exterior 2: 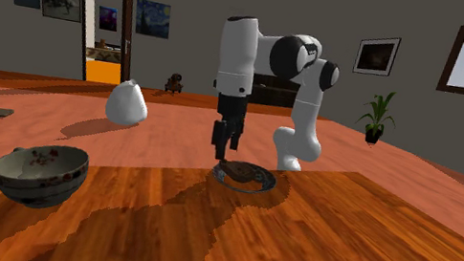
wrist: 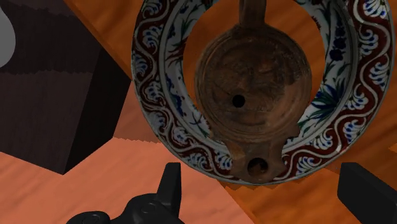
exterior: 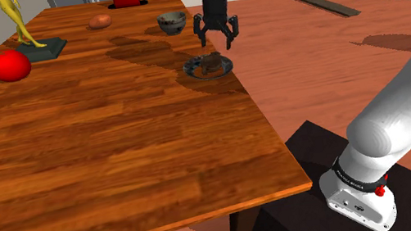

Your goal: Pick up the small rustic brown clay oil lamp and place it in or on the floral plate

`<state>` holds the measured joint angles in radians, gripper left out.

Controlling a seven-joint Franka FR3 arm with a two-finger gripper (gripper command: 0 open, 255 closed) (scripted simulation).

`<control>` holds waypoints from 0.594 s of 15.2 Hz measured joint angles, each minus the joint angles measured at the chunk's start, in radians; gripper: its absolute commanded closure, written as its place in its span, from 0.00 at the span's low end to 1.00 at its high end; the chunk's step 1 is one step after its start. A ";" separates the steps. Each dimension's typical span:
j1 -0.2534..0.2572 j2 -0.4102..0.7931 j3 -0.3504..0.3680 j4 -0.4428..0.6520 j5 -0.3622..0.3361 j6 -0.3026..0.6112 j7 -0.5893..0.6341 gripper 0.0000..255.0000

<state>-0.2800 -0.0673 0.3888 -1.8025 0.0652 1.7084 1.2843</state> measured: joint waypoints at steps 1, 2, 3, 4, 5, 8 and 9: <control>0.001 0.005 0.002 0.033 -0.002 -0.028 0.006 0.00; 0.002 0.009 0.003 0.064 -0.003 -0.055 0.009 0.00; 0.000 0.014 0.001 0.096 -0.006 -0.082 0.007 0.00; -0.001 0.017 -0.001 0.115 -0.007 -0.099 0.005 0.00; -0.001 0.018 -0.001 0.123 -0.008 -0.106 0.006 0.00; -0.001 0.016 -0.001 0.128 -0.007 -0.113 0.006 0.00; -0.001 0.016 -0.001 0.129 -0.007 -0.114 0.006 0.00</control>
<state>-0.2813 -0.0509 0.3881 -1.6739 0.0582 1.5948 1.2905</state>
